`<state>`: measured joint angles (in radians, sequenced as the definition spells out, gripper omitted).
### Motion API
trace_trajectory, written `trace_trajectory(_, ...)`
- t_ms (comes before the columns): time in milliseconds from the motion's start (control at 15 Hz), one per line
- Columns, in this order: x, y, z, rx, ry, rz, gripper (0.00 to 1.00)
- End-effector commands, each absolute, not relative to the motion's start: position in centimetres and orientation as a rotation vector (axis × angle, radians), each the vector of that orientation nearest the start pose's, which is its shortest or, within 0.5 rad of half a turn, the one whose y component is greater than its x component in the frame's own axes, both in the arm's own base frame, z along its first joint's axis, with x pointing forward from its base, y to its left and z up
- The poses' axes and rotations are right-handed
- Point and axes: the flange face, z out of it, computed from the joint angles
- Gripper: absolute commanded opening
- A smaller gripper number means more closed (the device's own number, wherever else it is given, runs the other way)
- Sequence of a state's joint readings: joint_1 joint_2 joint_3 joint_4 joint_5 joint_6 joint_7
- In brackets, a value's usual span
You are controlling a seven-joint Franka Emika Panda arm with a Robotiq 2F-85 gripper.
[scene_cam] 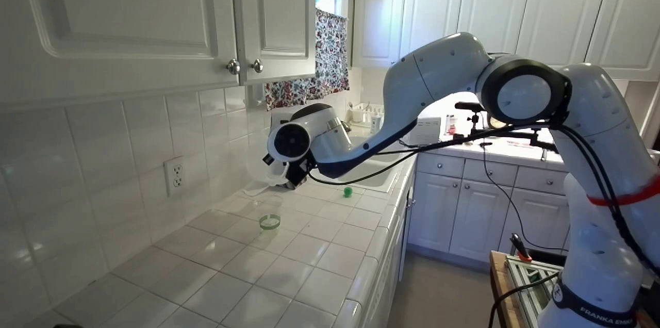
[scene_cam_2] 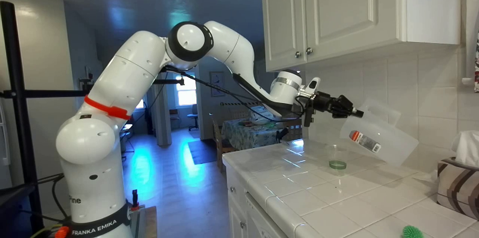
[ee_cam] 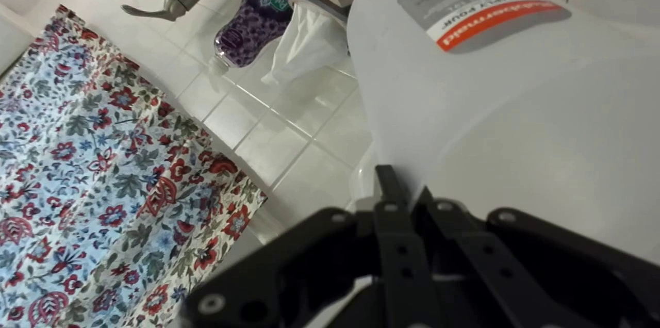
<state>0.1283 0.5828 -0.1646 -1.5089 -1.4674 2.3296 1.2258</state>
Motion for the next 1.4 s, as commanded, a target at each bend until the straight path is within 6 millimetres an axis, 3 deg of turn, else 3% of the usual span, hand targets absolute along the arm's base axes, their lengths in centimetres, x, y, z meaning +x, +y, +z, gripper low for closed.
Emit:
trace_trajectory(0, 71.9, -2.0, 37.6, 2.006, -0.218, 1.004, 0.01)
trace_trajectory(333, 71.2, -1.8, 37.6, 1.978, -0.217, 1.012, 0.01)
trace_trajectory(400, 72.4, -1.6, 36.9, 1.993, -0.193, 0.974, 0.05)
trace_trajectory(1333, 72.4, -0.4, 36.3, 1.905, -0.217, 0.997, 0.01)
